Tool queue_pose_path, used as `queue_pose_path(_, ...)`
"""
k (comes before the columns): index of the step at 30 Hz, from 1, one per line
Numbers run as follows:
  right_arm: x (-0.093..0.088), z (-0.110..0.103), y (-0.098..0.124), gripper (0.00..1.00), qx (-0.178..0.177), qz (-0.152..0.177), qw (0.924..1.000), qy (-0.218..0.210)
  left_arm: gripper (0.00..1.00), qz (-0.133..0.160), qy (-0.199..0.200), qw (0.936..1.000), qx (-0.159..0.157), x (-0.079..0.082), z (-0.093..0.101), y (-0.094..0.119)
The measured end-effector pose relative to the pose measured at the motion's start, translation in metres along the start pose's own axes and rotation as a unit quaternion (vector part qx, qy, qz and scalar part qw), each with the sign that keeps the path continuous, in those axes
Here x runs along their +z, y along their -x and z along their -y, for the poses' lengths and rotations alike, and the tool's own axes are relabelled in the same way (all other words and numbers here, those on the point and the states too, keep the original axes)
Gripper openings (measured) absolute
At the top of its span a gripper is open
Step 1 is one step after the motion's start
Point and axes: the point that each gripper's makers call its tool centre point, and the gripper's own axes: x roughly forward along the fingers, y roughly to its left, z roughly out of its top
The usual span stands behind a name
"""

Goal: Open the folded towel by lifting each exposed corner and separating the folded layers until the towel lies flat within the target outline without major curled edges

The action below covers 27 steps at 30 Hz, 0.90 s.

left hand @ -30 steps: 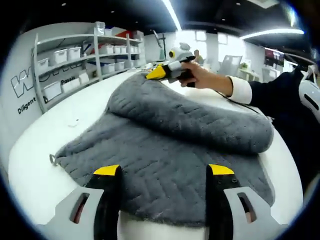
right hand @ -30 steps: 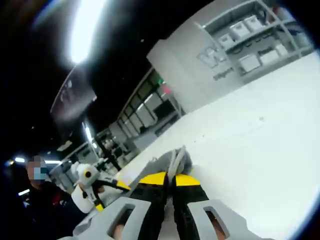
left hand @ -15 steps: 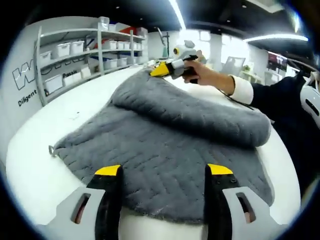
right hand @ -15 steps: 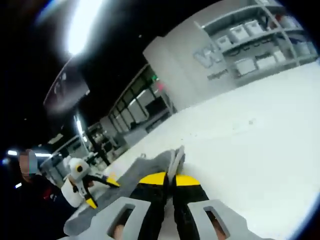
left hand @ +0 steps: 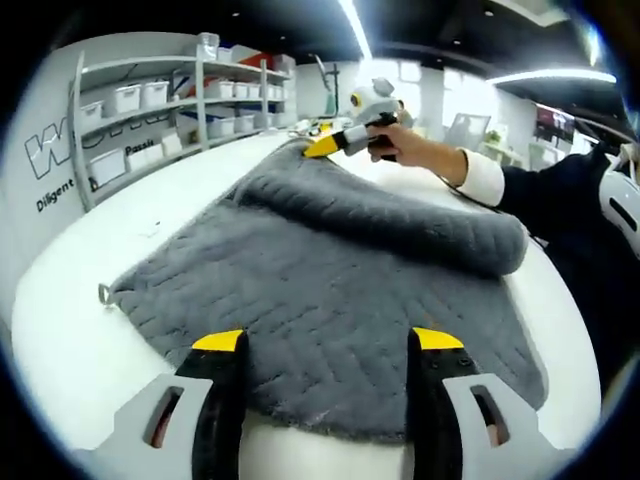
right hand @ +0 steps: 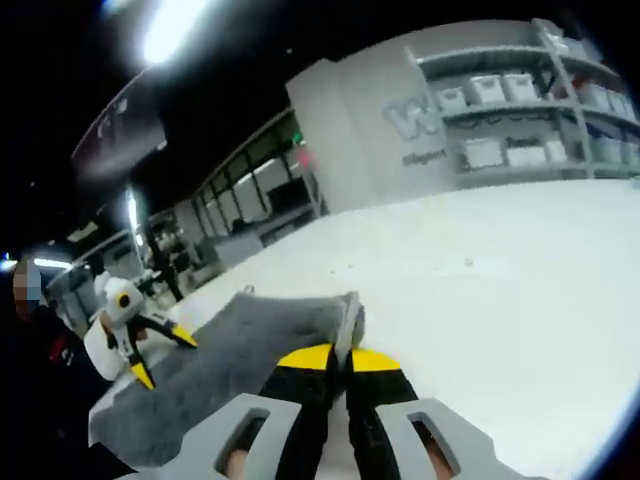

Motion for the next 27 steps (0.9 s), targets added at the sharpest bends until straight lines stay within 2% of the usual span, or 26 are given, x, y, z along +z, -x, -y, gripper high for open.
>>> queue_pose_path(12,-0.003,0.020,0.004,0.00,-0.035,-0.006,0.9987,0.037,0.64,0.001,-0.003,1.0000,0.001,0.001,-0.007,0.001)
queue_pose_path(22,0.000,0.024,0.008,0.00,-0.035,-0.001,0.9981,0.050,0.64,0.008,-0.003,1.0000,-0.001,0.002,-0.006,-0.001)
queue_pose_path(27,-0.005,0.038,0.007,0.00,-0.056,-0.008,0.9967,0.059,0.64,0.011,-0.003,0.9999,-0.001,0.003,-0.005,-0.003)
